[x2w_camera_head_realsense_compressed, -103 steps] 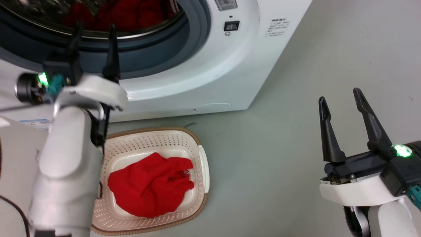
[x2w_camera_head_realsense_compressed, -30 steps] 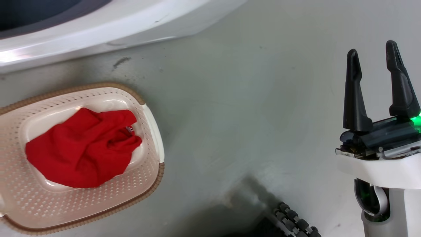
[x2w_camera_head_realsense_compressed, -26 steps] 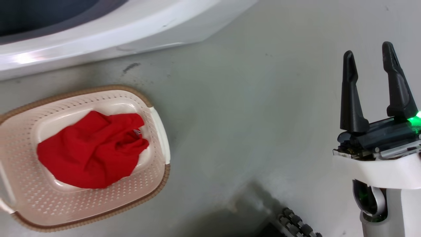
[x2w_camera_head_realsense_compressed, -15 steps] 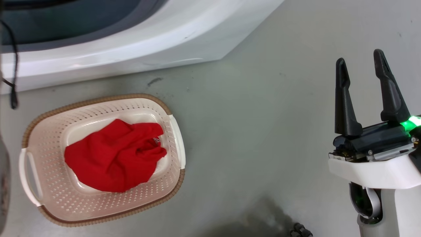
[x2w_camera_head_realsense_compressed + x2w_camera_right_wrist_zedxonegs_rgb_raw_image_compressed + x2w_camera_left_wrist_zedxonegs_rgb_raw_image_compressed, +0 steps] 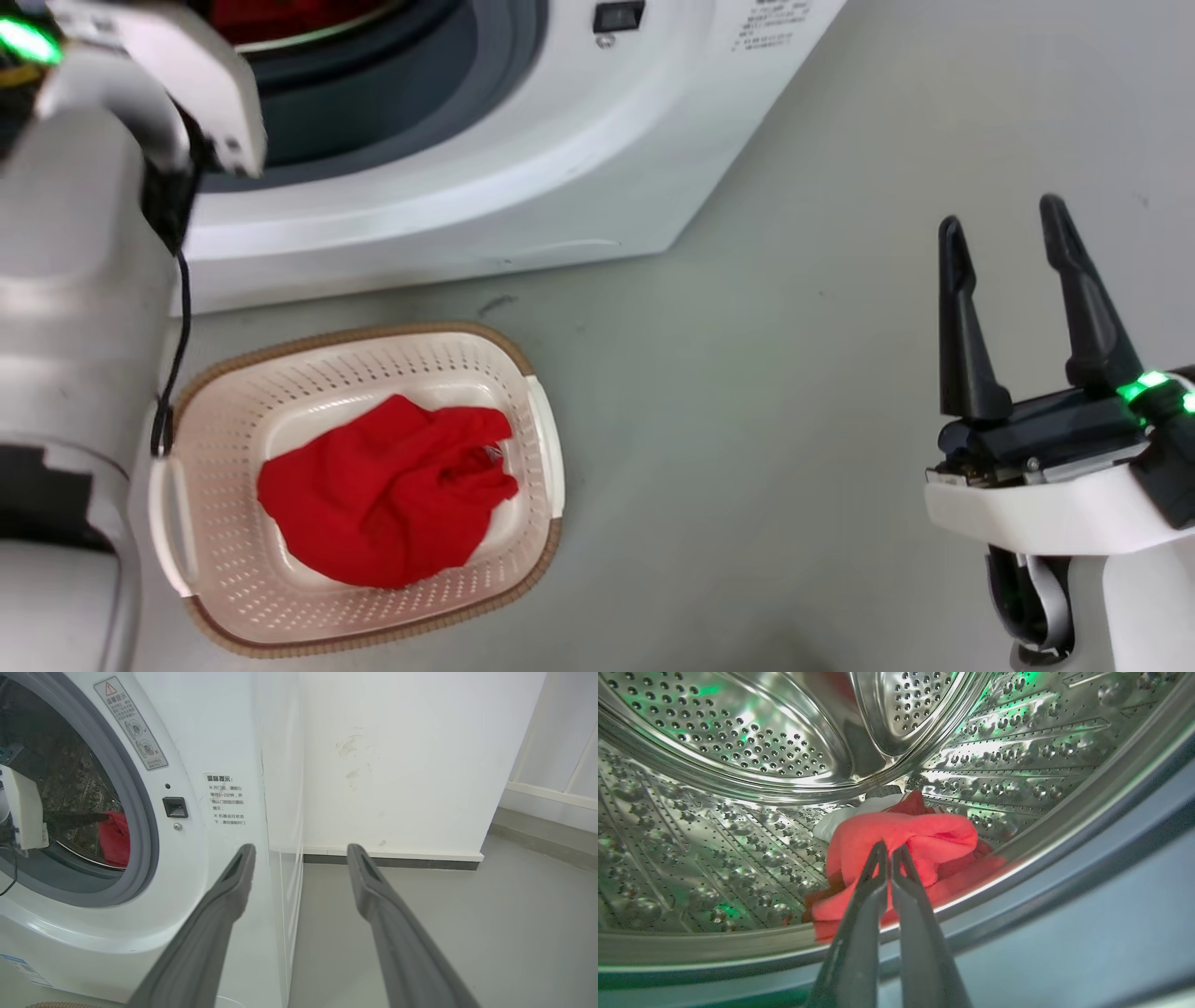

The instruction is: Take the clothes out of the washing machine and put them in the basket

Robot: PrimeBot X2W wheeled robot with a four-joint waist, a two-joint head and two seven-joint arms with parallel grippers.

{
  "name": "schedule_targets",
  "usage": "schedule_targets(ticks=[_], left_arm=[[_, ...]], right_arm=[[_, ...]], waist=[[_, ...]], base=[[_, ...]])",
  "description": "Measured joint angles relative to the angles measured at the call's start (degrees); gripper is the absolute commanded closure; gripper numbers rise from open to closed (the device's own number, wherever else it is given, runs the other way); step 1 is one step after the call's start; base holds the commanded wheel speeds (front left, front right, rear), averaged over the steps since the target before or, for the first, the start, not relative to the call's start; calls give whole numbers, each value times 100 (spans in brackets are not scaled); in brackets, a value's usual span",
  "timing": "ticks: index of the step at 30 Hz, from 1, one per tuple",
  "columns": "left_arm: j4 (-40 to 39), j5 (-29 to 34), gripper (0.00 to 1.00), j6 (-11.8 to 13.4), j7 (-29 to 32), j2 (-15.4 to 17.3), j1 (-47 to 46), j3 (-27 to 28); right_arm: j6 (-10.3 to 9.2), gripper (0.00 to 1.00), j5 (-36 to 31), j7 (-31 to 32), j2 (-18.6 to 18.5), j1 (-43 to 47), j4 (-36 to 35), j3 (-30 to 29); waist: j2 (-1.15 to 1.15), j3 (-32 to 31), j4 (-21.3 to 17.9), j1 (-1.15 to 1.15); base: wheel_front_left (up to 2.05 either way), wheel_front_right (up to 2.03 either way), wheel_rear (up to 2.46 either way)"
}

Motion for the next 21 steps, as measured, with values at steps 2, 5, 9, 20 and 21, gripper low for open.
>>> schedule_targets(ticks=[2,5,9,20,21], left_arm=[[-67,-132,100,0,-185,-13,257,-79],[-223,-274,100,-1,-394,-44,584,-193],[-500,-346,100,0,-556,-69,961,-255],[-2257,-334,100,263,-611,-10,2244,16],[-2432,-330,100,296,-611,9,2386,35]], right_arm=[[0,0,-14,0,1,53,26,1],[0,0,-56,0,0,147,60,2],[0,0,-123,0,2,242,102,-11],[0,0,-190,0,1,619,226,-14],[0,0,-191,0,2,651,241,-13]], waist=[[0,-138,58,0],[0,-345,164,0],[0,-615,308,0],[0,-1395,586,-1],[0,-1465,602,-1]], base=[[0,0,0],[0,0,0],[0,0,0],[0,0,0],[0,0,0]])
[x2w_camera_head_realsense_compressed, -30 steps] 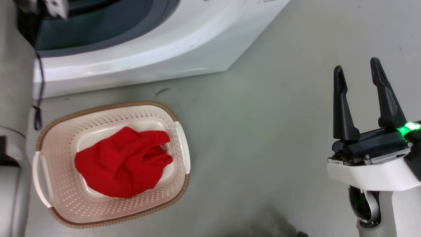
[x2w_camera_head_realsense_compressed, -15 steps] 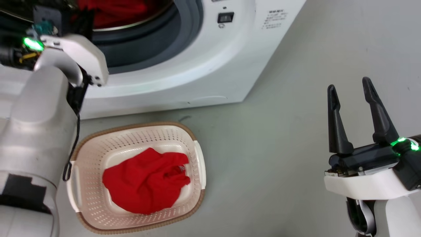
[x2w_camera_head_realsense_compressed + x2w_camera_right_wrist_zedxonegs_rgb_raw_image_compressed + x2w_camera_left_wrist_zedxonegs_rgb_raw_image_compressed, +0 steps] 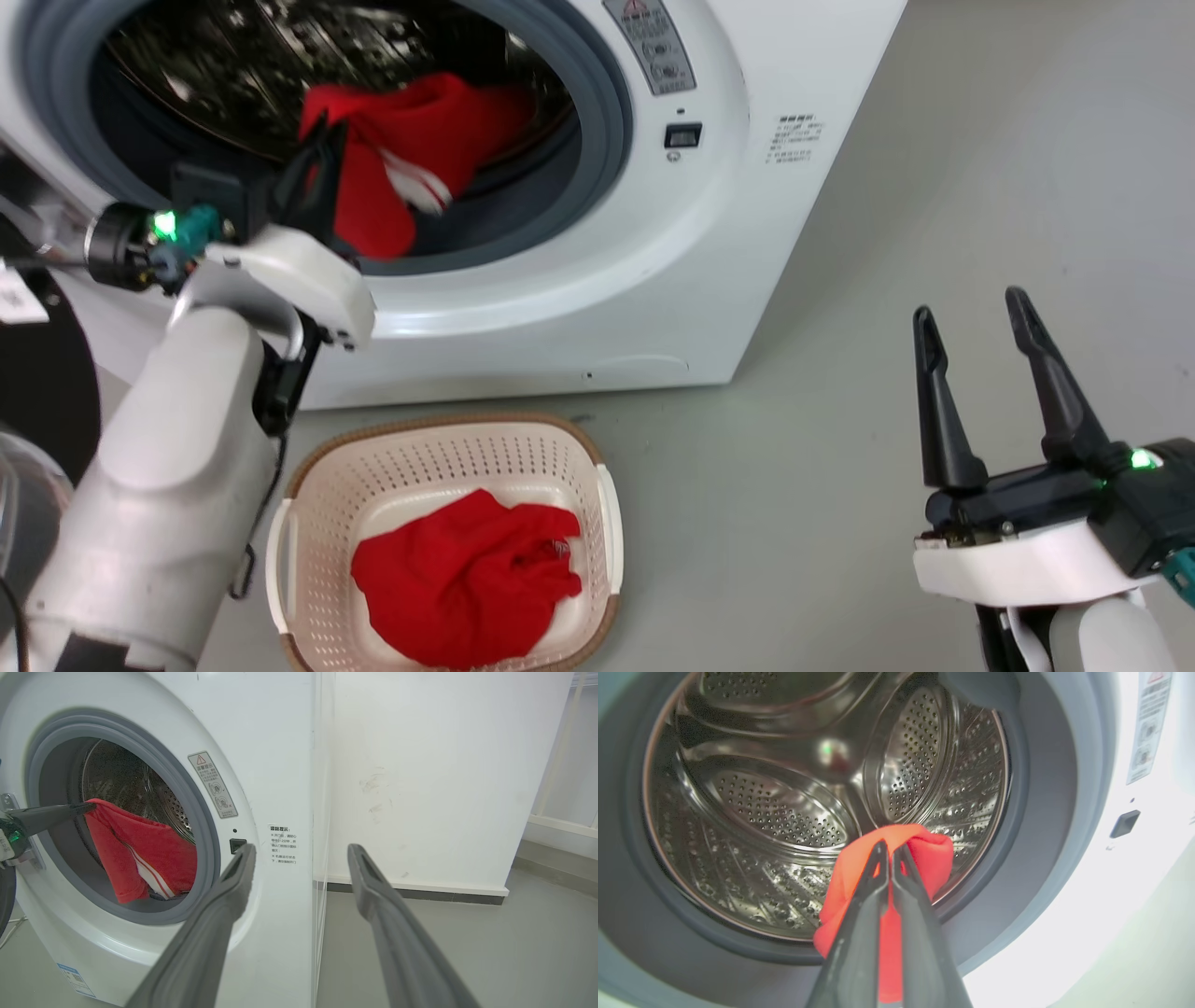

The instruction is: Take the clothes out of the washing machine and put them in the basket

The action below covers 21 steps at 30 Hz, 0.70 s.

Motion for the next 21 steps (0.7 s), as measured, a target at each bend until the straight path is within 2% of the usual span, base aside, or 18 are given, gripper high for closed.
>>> schedule_targets(ticks=[8,9,12,21], left_arm=[[-1485,108,100,366,46,221,886,-16],[-1485,108,100,366,46,221,886,-16],[-2297,220,100,603,264,419,1186,-33],[-4072,291,100,980,813,776,1751,0]], right_arm=[[0,0,-4,0,-1,305,53,23],[0,0,-4,0,-1,305,53,23],[0,0,-2,0,-1,430,69,23],[0,0,8,0,-1,677,131,16]], waist=[[0,-494,110,-1],[0,-494,110,-1],[0,-676,162,-1],[0,-1037,249,0]], base=[[0,0,0],[0,0,0],[0,0,0],[0,0,0]])
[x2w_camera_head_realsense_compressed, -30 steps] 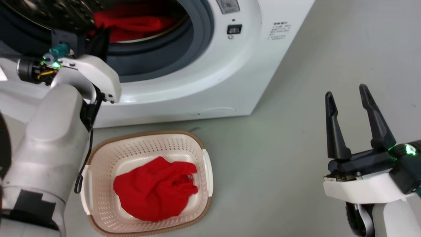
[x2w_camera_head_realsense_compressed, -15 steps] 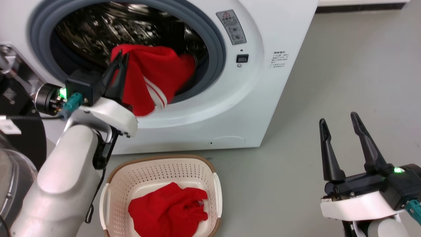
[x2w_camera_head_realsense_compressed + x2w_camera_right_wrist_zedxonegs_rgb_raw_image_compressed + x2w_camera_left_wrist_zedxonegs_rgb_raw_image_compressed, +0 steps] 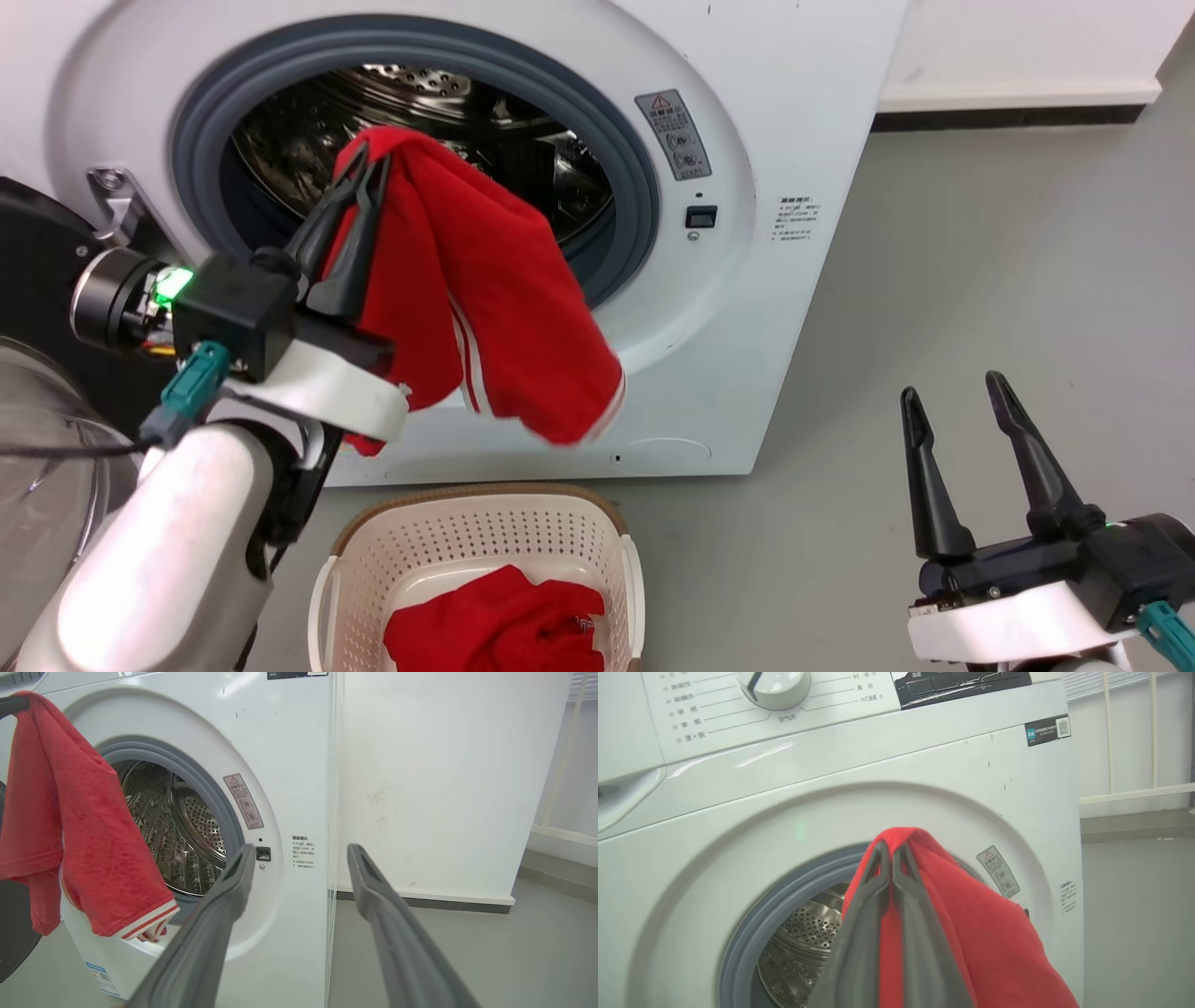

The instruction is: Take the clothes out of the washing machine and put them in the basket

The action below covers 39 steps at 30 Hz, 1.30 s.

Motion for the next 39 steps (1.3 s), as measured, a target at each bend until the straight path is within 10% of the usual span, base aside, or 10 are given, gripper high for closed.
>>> schedule_targets(ticks=[18,39], left_arm=[[-1577,5,100,441,541,478,1175,-32],[755,-415,100,24,-134,-253,1712,-714]], right_arm=[[0,0,58,0,0,54,31,-41],[0,0,-82,0,0,-668,-130,-124]], waist=[[0,32,105,1],[0,1298,123,2]], base=[[0,0,0],[0,0,0]])
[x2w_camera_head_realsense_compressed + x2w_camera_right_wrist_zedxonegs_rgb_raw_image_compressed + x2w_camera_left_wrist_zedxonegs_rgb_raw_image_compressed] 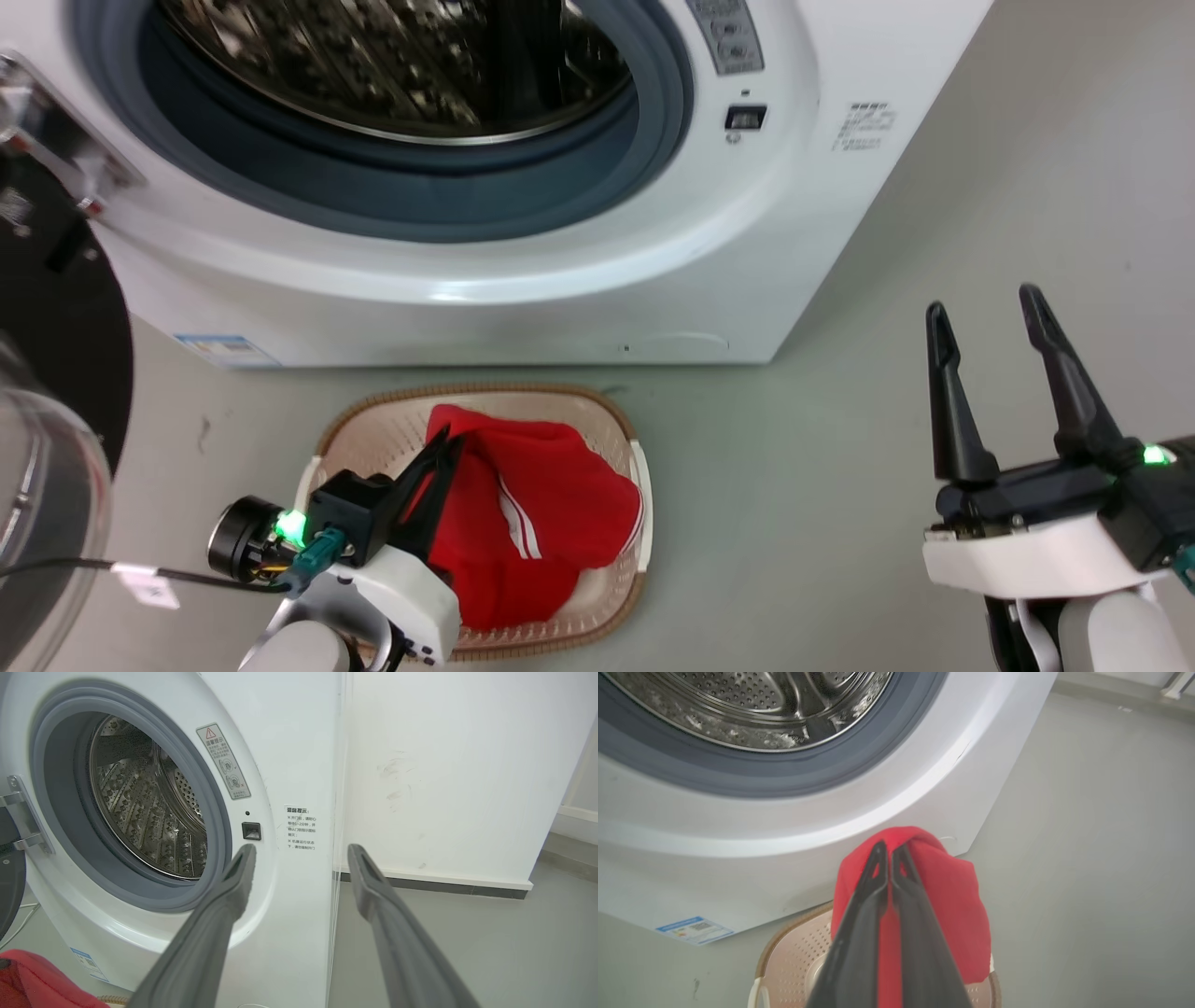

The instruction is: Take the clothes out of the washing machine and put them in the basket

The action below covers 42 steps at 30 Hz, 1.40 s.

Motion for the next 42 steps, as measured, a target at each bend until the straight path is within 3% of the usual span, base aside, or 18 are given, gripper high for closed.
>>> schedule_targets(ticks=[15,24,29,38,39,40,41,42], left_arm=[[3812,-30,100,-820,-376,-764,-1473,-334],[5643,-9,100,-1057,-360,-1169,-2672,-436],[6346,82,100,-1065,-264,-1218,-3114,-552],[6694,134,100,-1065,-136,-1389,-3407,-695],[6712,114,80,-1066,-131,-1417,-3416,-692],[6725,114,9,-1066,-140,-1441,-3420,-705],[6728,118,0,-1066,-199,-1466,-3423,-717],[6731,116,0,-1067,-231,-1493,-3426,-728]], right_arm=[[0,0,18,0,-2,-755,-219,-77],[0,0,154,0,-2,-1155,-333,-199],[0,0,227,0,-3,-1269,-379,-240],[0,0,229,0,-2,-1287,-403,-323],[0,0,223,0,-2,-1290,-394,-314],[0,0,213,0,-1,-1291,-381,-316],[0,0,194,1,-2,-1294,-370,-319],[0,0,180,0,-1,-1294,-360,-324]], waist=[[0,1438,-303,0],[0,2422,-518,1],[0,2846,-653,1],[0,3165,-695,0],[0,3157,-682,0],[0,3136,-668,0],[0,3108,-655,0],[0,3074,-641,0]], base=[[0,0,0],[0,0,0],[0,0,0],[0,0,0],[0,0,0],[0,0,0],[0,0,0],[0,0,0]])
